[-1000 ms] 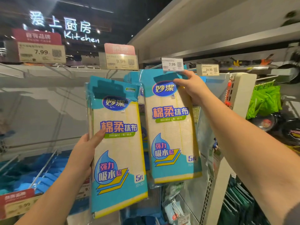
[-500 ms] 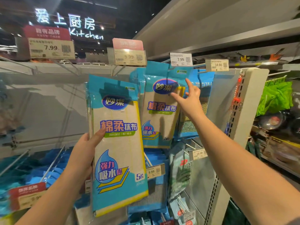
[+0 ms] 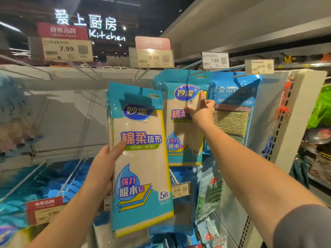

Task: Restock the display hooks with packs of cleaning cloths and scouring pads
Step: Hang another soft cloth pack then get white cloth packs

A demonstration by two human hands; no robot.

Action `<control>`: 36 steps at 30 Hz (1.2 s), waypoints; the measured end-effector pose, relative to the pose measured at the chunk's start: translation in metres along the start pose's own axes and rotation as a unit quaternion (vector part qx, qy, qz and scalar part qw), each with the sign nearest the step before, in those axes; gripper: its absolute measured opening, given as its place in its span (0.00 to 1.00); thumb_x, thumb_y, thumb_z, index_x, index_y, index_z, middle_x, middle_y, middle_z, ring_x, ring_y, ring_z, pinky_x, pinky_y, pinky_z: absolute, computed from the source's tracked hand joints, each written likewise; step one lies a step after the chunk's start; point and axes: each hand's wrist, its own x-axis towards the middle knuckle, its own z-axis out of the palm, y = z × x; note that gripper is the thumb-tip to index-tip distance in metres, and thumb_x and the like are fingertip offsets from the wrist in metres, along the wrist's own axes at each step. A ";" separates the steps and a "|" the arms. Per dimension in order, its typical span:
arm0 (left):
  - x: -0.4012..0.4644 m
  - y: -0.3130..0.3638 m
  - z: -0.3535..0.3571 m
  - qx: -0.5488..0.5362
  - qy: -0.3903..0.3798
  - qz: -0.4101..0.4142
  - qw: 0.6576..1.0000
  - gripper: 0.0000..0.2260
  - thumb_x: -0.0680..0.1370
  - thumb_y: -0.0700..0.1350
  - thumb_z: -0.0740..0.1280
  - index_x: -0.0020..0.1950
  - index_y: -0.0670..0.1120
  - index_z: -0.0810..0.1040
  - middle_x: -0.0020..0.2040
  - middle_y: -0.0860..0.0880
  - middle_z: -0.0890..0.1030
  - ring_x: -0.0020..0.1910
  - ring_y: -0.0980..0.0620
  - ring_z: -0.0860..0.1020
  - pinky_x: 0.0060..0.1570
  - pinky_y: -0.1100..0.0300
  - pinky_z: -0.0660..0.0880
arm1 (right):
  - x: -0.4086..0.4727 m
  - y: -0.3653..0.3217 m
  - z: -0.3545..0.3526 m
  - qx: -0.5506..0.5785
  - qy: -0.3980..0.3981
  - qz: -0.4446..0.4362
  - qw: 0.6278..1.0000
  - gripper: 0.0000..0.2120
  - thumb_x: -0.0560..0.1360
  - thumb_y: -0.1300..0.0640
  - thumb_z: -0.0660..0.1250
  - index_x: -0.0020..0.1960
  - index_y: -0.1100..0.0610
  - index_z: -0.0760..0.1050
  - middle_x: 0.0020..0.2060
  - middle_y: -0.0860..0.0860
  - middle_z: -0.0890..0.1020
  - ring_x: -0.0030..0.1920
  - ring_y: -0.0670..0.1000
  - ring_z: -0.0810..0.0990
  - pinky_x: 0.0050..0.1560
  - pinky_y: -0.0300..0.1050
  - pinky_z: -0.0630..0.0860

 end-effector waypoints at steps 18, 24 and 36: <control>-0.004 0.000 0.006 -0.035 -0.070 -0.024 0.997 0.18 0.78 0.50 0.70 0.65 0.43 0.76 0.56 0.39 0.85 0.54 0.35 0.84 0.60 0.35 0.77 | -0.078 -0.050 -0.035 0.220 -0.001 -0.065 0.973 0.12 0.81 0.51 0.65 0.60 0.53 0.67 0.53 0.49 0.76 0.47 0.39 0.77 0.47 0.30 0.73; -0.006 -0.006 0.022 -0.047 -0.114 -0.031 0.992 0.22 0.75 0.50 0.71 0.66 0.44 0.76 0.58 0.38 0.84 0.55 0.35 0.83 0.59 0.35 0.78 | -0.100 -0.051 -0.048 0.195 -0.041 -0.132 0.971 0.09 0.78 0.56 0.70 0.49 0.48 0.69 0.48 0.48 0.76 0.47 0.45 0.76 0.47 0.39 0.75; -0.008 0.000 0.065 -0.038 -0.148 -0.057 0.987 0.15 0.78 0.48 0.70 0.61 0.42 0.77 0.51 0.39 0.86 0.44 0.41 0.86 0.36 0.49 0.84 | -0.096 -0.041 -0.080 0.191 -0.072 -0.078 0.976 0.10 0.75 0.44 0.69 0.54 0.30 0.76 0.60 0.42 0.76 0.59 0.46 0.78 0.58 0.54 0.80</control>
